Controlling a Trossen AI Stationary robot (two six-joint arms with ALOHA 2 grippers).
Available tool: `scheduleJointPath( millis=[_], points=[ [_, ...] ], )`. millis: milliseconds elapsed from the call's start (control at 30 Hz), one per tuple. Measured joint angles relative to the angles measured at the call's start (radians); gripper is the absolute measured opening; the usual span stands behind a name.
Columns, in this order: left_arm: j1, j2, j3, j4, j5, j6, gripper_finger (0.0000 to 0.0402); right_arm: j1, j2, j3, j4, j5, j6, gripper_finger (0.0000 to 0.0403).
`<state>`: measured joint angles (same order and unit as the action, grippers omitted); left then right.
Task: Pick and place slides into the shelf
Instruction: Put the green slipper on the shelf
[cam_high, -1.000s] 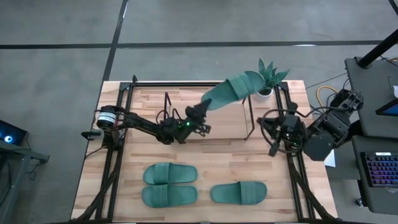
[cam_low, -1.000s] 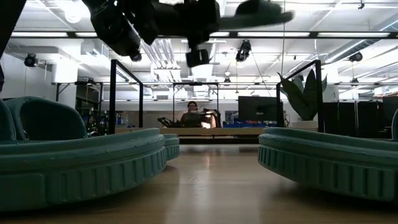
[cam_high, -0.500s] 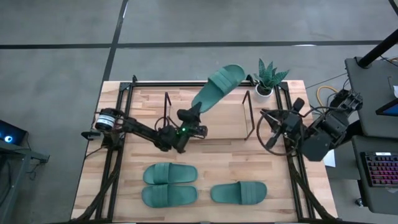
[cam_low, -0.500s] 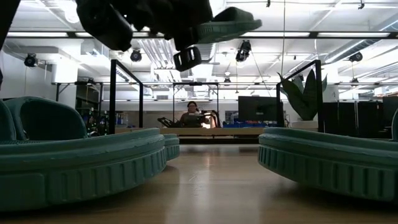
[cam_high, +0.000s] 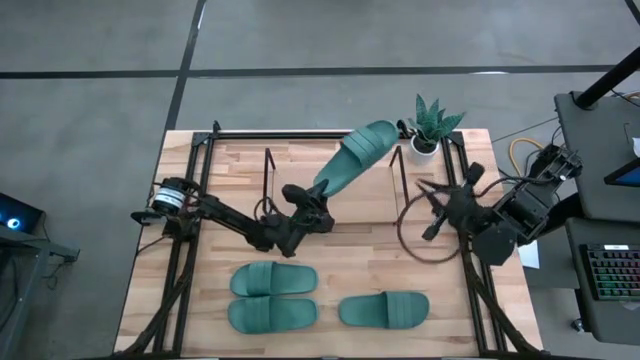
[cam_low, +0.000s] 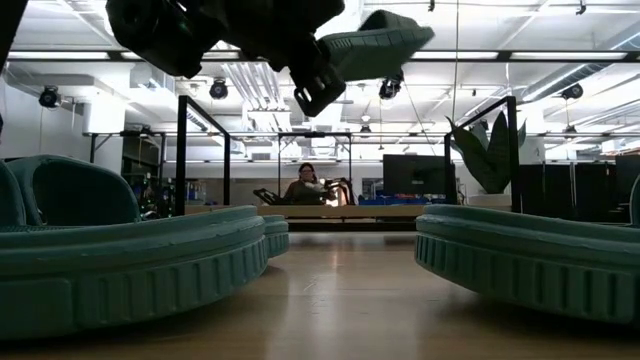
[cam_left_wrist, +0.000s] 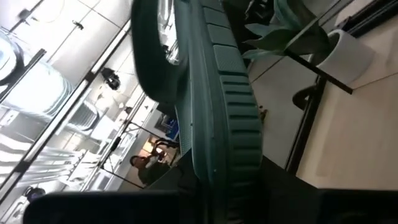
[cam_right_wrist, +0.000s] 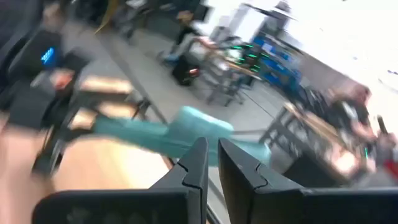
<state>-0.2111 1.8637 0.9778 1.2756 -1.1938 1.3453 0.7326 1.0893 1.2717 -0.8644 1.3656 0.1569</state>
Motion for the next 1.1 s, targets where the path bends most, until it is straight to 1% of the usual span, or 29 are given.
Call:
scheduleJointPath(
  millis=[100, 167, 367, 500, 633, 733, 867, 933, 1033, 1100],
  points=[
    [0.0, 0.0, 0.002, -0.012, -0.039, 0.0, 0.0042, 0.0, 0.004, -0.02, 0.02, -0.154, -0.165, 0.0029],
    [0.0, 0.0, -0.001, -0.011, -0.053, 0.0, 0.0042, 0.0, 0.019, -0.036, 0.042, -0.195, -0.256, 0.0029],
    [-0.015, 0.0, -0.002, -0.05, -0.077, 0.004, 0.0042, -0.02, 0.103, -0.063, 0.04, -0.134, -0.495, 0.0029],
    [-0.018, -0.001, -0.003, -0.096, -0.084, 0.005, 0.0042, -0.038, 0.168, -0.066, 0.038, -0.138, -0.629, 0.004],
    [-0.029, -0.015, -0.02, -0.121, -0.1, 0.003, 0.0042, -0.048, 0.211, -0.066, 0.038, -0.137, -0.701, 0.0077],
    [-0.059, -0.037, -0.037, -0.123, -0.107, -0.002, 0.0042, -0.052, 0.229, -0.066, 0.038, -0.127, -0.728, 0.0119],
    [-0.112, -0.07, -0.05, -0.138, -0.105, -0.005, 0.0042, -0.056, 0.226, -0.066, 0.027, -0.063, -0.742, 0.0179],
    [-0.139, -0.075, -0.051, -0.145, -0.1, -0.004, 0.0042, -0.065, 0.214, -0.066, 0.022, -0.055, -0.751, 0.0204],
    [-0.17, -0.081, -0.051, -0.181, -0.097, -0.005, 0.0042, -0.09, 0.196, -0.066, 0.023, -0.054, -0.762, 0.0233],
    [-0.187, -0.08, -0.051, -0.19, -0.096, -0.005, 0.0042, -0.11, 0.192, -0.066, 0.023, -0.055, -0.779, 0.0245]
  ],
)
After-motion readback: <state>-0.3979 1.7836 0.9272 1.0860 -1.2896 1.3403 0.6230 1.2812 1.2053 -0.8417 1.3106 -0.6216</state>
